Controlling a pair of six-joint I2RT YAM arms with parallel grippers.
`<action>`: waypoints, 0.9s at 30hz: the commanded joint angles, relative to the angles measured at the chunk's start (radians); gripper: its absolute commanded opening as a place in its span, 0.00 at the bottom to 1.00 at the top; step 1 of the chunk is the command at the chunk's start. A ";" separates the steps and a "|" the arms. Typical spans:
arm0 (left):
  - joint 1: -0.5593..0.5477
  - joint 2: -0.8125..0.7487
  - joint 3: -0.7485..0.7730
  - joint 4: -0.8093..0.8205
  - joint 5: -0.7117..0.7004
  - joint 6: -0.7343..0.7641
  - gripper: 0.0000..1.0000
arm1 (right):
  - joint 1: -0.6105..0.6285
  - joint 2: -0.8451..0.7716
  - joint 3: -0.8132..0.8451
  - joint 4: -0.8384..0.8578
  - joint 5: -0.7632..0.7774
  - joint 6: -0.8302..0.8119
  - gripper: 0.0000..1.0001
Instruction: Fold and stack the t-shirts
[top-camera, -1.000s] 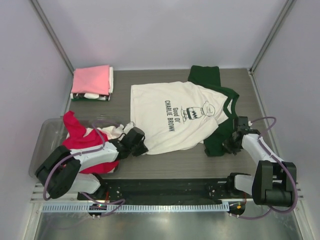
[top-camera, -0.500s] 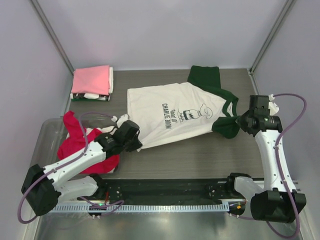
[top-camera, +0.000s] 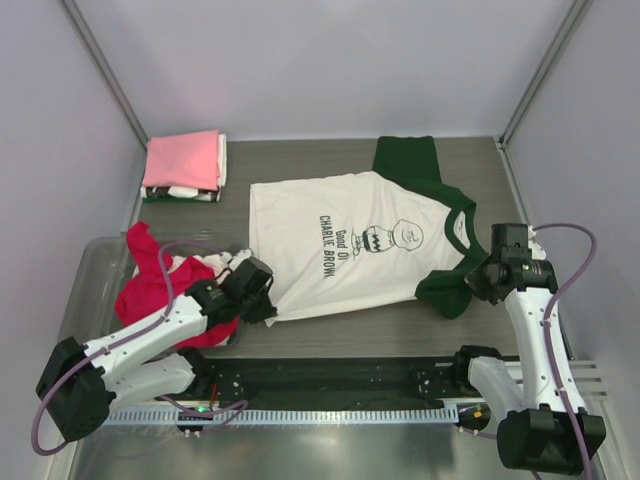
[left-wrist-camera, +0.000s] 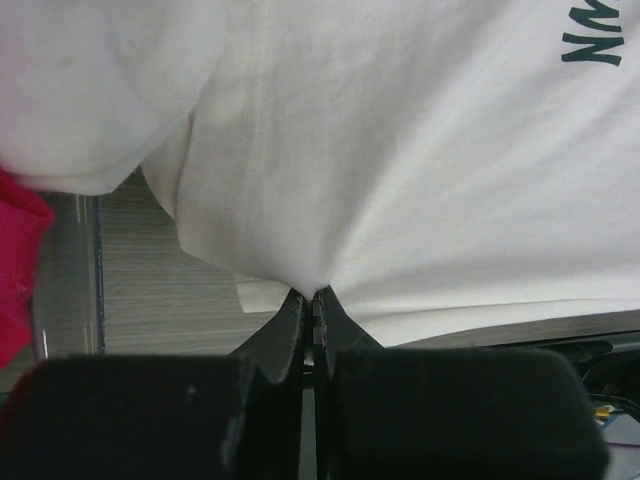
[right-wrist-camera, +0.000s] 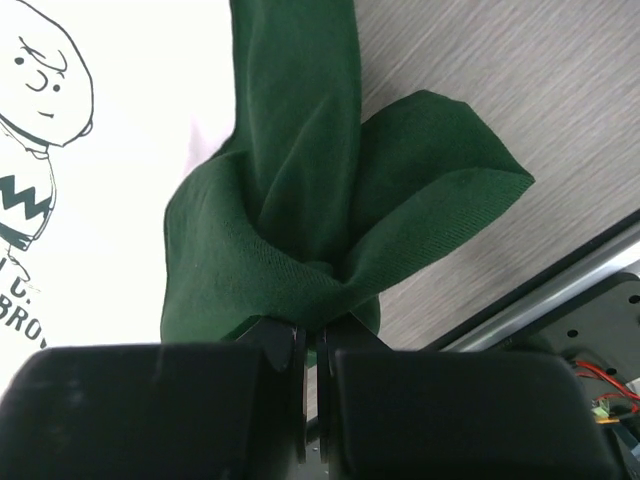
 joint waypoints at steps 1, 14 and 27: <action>-0.012 -0.004 -0.004 -0.014 0.021 -0.007 0.00 | -0.009 -0.041 0.005 -0.010 0.053 -0.004 0.01; 0.014 0.204 0.282 -0.142 -0.027 0.204 0.00 | -0.004 0.189 0.213 0.109 0.002 -0.062 0.01; 0.292 0.537 0.630 -0.187 0.139 0.473 0.00 | 0.020 0.697 0.560 0.122 -0.041 -0.177 0.01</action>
